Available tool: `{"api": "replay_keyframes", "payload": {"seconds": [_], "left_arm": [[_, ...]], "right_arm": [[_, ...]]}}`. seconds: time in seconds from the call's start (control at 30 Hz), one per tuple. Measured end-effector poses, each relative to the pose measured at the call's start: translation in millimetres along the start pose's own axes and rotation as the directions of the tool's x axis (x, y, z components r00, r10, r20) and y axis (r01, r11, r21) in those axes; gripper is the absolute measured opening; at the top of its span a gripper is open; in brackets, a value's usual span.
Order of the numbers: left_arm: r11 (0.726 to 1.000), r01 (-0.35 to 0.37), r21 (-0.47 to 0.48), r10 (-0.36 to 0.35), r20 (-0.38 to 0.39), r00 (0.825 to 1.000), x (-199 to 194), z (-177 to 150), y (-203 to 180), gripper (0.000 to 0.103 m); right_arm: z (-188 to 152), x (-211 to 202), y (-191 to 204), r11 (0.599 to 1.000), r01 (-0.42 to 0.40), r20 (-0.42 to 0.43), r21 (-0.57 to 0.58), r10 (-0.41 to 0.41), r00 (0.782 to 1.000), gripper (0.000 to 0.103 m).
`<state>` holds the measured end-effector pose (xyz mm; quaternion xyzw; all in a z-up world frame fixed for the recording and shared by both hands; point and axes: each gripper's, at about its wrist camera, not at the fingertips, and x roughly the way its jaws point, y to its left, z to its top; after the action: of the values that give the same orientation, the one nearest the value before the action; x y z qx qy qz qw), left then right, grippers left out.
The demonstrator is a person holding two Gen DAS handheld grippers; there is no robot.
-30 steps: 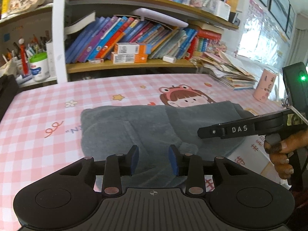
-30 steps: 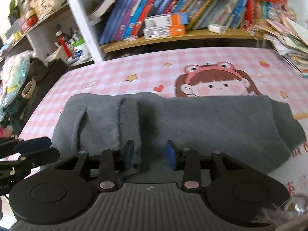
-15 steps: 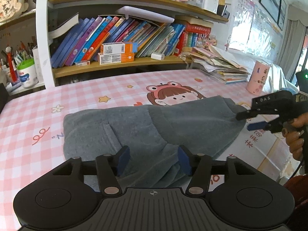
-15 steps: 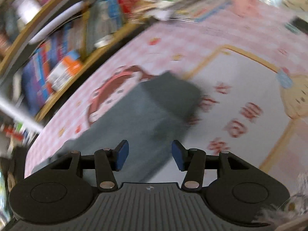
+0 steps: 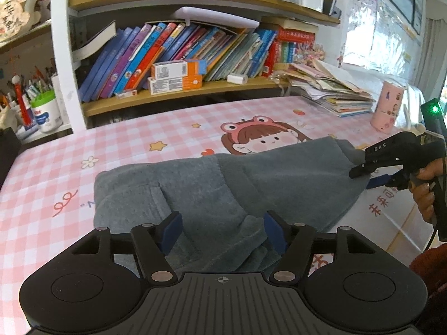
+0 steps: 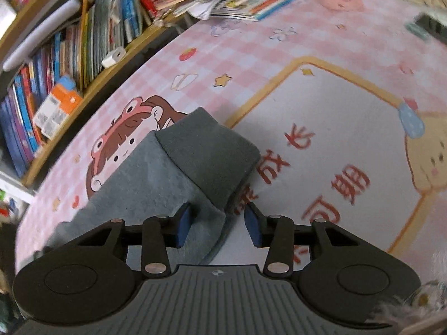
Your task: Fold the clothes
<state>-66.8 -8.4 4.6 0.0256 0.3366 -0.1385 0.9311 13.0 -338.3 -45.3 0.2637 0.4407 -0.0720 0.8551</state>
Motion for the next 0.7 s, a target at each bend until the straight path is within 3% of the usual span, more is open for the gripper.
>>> {"api": "replay_keyframes", "payload": {"seconds": [0.1, 0.17, 0.27, 0.33, 0.4, 0.57, 0.7], "left_arm": [[0.999, -0.022, -0.027, 0.023, 0.003, 1.000, 0.5, -0.2, 3.6, 0.066], [0.998, -0.036, -0.043, 0.036, 0.006, 0.999, 0.3, -0.4, 5.9, 0.066], [0.997, -0.053, -0.058, 0.054, 0.009, 0.998, -0.9, -0.2, 7.0, 0.066], [0.996, -0.061, -0.065, 0.062, 0.006, 0.998, -0.8, -0.3, 8.2, 0.066], [0.995, -0.069, -0.071, 0.069, 0.002, 0.998, -0.4, -0.2, 8.9, 0.066], [0.994, -0.080, -0.074, 0.080, -0.002, 0.997, -0.8, -0.4, 10.0, 0.066], [0.994, -0.080, -0.070, 0.080, -0.009, 0.997, 0.3, 0.0, 10.1, 0.066]], "right_arm": [[1.1, 8.0, 13.1, 0.996, 0.019, -0.001, -0.091, -0.019, 1.000, 0.024], [4.2, 8.1, 14.5, 0.995, -0.020, -0.001, -0.102, 0.020, 1.000, 0.014], [11.1, -10.7, 15.3, 0.985, -0.146, 0.063, -0.088, 0.152, 0.986, 0.014], [13.7, -29.1, 17.3, 0.963, -0.247, 0.115, -0.107, 0.259, 0.959, 0.014], [15.4, -36.9, 15.7, 0.953, -0.283, 0.126, -0.105, 0.295, 0.947, 0.014], [15.4, -7.0, -7.2, 0.979, -0.199, 0.027, 0.041, 0.198, 0.980, 0.014], [15.4, 8.4, -17.4, 0.975, -0.183, -0.021, 0.124, 0.187, 0.982, 0.020]]}}
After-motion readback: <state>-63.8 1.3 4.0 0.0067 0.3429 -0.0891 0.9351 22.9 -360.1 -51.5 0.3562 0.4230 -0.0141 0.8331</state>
